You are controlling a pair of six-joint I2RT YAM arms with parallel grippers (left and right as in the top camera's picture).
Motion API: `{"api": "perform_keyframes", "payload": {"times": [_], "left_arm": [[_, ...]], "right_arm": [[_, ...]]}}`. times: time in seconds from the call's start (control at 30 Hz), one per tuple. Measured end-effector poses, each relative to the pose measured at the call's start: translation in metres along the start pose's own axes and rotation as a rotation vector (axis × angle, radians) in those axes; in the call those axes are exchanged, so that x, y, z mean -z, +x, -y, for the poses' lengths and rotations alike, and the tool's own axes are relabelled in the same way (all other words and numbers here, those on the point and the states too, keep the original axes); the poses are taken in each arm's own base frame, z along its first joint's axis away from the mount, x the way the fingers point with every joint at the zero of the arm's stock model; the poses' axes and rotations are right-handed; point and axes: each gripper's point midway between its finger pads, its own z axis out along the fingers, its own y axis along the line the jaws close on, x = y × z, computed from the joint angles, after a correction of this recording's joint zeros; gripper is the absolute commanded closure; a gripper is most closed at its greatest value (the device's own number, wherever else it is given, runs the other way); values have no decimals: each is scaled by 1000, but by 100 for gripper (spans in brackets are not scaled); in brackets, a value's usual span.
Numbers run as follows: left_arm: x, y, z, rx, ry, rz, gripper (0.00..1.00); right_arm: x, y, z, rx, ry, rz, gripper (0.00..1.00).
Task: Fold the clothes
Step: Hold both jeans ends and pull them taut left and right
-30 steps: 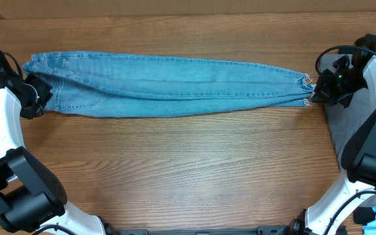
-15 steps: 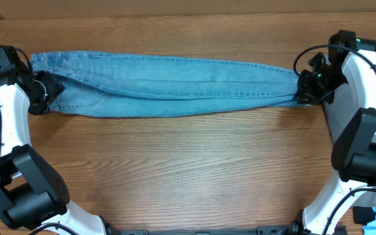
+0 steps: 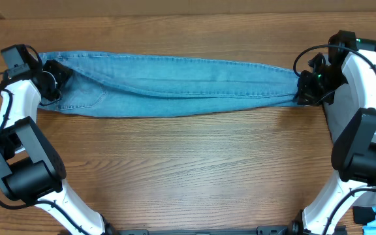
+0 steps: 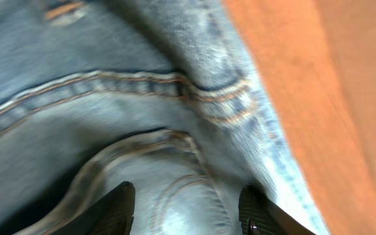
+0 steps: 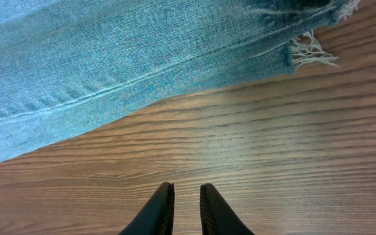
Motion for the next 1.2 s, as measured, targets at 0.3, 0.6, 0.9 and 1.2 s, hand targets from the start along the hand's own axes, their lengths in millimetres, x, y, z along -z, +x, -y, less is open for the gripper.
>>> {"api": "perform_keyframes", "payload": {"times": [0.3, 0.6, 0.9, 1.2], "left_arm": [[2, -2, 28, 10, 144, -18, 44], [-5, -8, 26, 12, 46, 72, 96], [-2, -26, 59, -29, 135, 169, 96], [14, -62, 70, 39, 94, 302, 81]], "right_arm": [[0, -4, 1, 5, 7, 15, 82], [0, -2, 1, 3, 8, 7, 82], [0, -2, 2, 2, 10, 7, 82], [0, 0, 2, 1, 10, 2, 82]]}}
